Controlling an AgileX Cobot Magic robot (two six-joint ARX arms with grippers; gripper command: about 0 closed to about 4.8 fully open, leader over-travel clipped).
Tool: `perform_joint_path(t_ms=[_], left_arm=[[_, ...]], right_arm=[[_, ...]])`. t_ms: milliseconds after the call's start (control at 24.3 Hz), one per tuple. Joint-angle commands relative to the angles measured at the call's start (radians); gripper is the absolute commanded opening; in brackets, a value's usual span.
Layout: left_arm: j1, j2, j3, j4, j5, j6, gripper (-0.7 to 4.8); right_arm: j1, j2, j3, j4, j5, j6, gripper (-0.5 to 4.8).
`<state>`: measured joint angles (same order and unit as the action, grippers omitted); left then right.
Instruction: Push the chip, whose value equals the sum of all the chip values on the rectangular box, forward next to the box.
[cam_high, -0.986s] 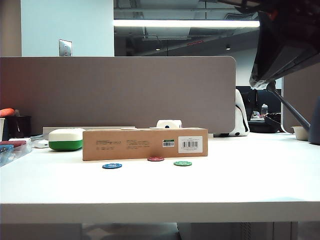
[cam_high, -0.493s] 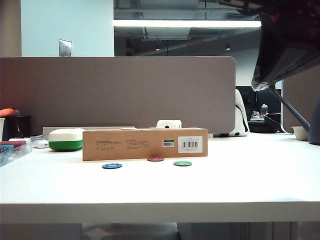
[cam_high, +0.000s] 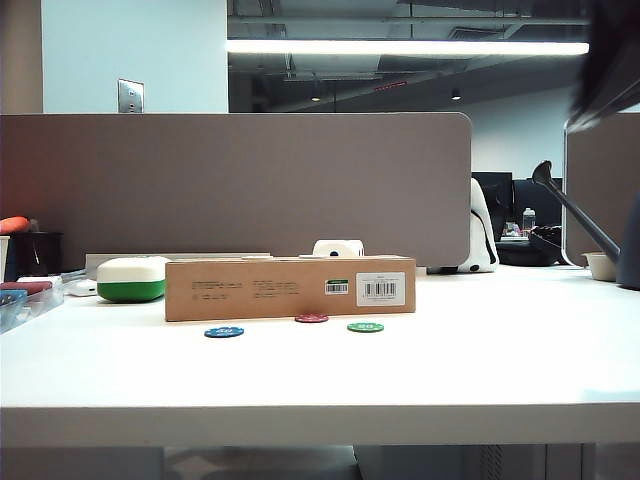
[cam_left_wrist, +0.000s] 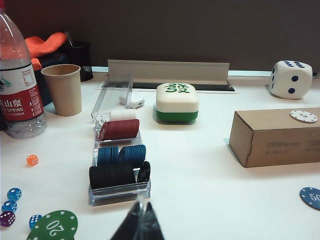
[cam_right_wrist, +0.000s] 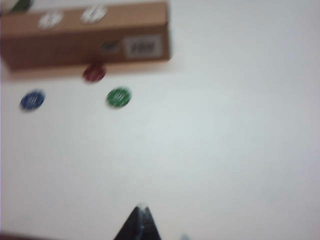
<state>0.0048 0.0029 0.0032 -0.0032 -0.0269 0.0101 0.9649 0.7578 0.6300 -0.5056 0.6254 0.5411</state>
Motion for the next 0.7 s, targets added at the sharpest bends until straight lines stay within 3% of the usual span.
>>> perform_joint_path(t_ms=[41,370,699], left_arm=[[0.002,0.0,0.004,0.011,0.004,0.004,-0.05],[0.001,0.0,0.004,0.011,0.004,0.004,-0.05],[0.002,0.0,0.004,0.011,0.004,0.004,-0.05]], right_arm=[[-0.107,-0.061,0.004,0.009,0.008,-0.002,-0.05],[-0.447,-0.181,-0.009,0.009,0.008,-0.003,-0.05],[-0.565,-0.374,-0.167,0.043,0.002,-0.003,-0.05]])
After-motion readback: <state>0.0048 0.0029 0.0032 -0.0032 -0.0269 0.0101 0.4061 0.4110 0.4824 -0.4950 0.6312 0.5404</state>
